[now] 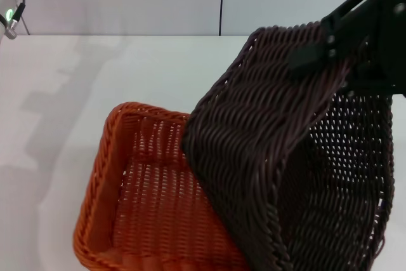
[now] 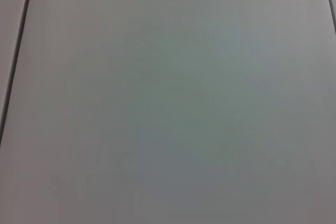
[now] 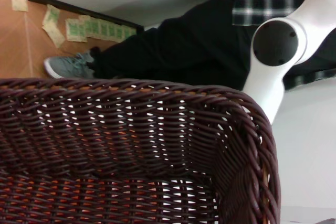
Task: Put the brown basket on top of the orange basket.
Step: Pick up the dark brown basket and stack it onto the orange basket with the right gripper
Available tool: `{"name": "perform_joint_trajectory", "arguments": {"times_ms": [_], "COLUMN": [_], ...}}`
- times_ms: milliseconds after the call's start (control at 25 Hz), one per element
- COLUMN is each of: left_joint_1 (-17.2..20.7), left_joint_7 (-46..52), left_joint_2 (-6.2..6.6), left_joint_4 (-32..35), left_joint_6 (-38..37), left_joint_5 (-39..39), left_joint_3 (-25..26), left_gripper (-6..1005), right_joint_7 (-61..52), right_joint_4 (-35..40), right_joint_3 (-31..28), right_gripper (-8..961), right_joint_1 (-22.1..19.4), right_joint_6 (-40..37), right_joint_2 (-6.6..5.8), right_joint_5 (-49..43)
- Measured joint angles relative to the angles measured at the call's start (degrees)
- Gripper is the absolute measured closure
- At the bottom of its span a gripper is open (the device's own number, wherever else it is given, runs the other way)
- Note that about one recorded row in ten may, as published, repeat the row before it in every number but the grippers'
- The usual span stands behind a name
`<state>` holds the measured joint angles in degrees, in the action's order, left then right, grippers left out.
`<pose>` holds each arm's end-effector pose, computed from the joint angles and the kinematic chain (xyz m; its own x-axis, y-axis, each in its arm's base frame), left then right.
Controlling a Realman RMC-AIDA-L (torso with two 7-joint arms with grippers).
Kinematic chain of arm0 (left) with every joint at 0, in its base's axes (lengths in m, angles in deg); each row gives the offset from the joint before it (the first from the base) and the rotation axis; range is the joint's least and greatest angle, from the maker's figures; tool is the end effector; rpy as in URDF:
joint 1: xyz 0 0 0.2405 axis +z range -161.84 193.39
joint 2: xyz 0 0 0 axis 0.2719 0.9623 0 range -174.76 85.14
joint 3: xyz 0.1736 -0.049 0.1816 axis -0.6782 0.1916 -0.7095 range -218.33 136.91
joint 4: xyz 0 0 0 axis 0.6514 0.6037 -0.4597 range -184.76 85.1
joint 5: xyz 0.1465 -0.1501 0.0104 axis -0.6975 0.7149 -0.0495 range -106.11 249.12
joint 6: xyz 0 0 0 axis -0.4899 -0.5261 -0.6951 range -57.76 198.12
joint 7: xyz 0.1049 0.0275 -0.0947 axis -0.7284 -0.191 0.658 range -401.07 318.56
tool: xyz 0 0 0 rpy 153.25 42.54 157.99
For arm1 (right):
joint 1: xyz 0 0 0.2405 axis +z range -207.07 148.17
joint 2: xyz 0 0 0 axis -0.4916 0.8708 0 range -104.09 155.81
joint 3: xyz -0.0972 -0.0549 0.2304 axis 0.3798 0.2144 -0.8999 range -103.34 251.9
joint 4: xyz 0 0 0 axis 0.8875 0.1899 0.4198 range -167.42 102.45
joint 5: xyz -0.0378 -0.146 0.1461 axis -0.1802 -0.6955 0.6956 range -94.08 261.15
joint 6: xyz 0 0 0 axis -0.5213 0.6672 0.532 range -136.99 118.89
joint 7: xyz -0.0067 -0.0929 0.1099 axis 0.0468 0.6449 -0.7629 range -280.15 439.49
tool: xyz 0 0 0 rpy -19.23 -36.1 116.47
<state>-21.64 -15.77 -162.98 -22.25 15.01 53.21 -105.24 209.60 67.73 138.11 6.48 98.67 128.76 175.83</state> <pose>-0.2110 0.4484 0.0813 0.5959 -0.3502 0.7227 0.6828 -0.2530 -0.6855 0.0443 0.2868 0.1410 0.0794 0.9966 -0.0234 0.9648 -0.0828 -0.2498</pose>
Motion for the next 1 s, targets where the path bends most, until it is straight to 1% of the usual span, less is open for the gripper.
{"name": "perform_joint_trajectory", "arguments": {"times_ms": [160, 200, 240, 360, 400, 520, 680, 840, 880, 1000], "left_joint_1": [0.1, 0.1, 0.1, 0.3, 0.3, 0.4, 0.4, 0.4, 0.4, 0.4], "left_joint_7": [0.0, 0.0, 0.0, 0.1, 0.1, 0.2, 0.2, 0.1, 0.1, 0.1], "left_joint_2": [-0.05, -0.05, -0.05, -0.04, -0.04, -0.03, -0.03, -0.03, -0.03, -0.03], "left_joint_4": [0.0, 0.0, 0.0, 0.0, 0.0, 0.0, 0.0, 0.0, 0.0, 0.0], "left_joint_6": [0.0, 0.0, 0.0, 0.0, 0.0, 0.0, -0.1, -0.1, -0.1, -0.1], "left_joint_5": [0.2, 0.2, 0.2, 0.2, 0.2, 0.2, 0.2, 0.2, 0.2, 0.2], "left_joint_3": [-0.1, -0.1, -0.1, -0.1, -0.1, -0.1, -0.1, -0.1, -0.1, -0.2], "left_gripper": [179, 179, 179, 179, 179, 179, 179, 180, 180, 180], "right_joint_7": [0.0, 0.0, 0.0, 0.0, -0.1, -0.4, -0.9, -0.9, -0.9, -0.9], "right_joint_4": [-2.8, -4.6, -4.6, -7.0, -8.4, -9.0, -11.6, -13.6, -15.2, -16.9], "right_joint_3": [2.0, 2.8, 2.8, 3.8, 5.0, 6.0, 9.3, 10.9, 11.2, 11.2], "right_gripper": [766, 766, 766, 765, 764, 763, 762, 761, 760, 759], "right_joint_1": [1.8, 3.0, 3.0, 4.4, 5.3, 6.0, 8.0, 9.4, 10.2, 11.2], "right_joint_6": [0.0, 0.1, 0.1, 0.0, 0.0, 0.0, 0.0, 0.0, 0.0, 0.0], "right_joint_2": [-0.05, -0.11, -0.11, -0.45, -0.73, -0.79, -0.51, -0.22, -0.11, 0.08], "right_joint_5": [-2.6, -3.7, -3.7, -4.1, -4.6, -5.5, -8.2, -9.7, -10.0, -10.3]}}
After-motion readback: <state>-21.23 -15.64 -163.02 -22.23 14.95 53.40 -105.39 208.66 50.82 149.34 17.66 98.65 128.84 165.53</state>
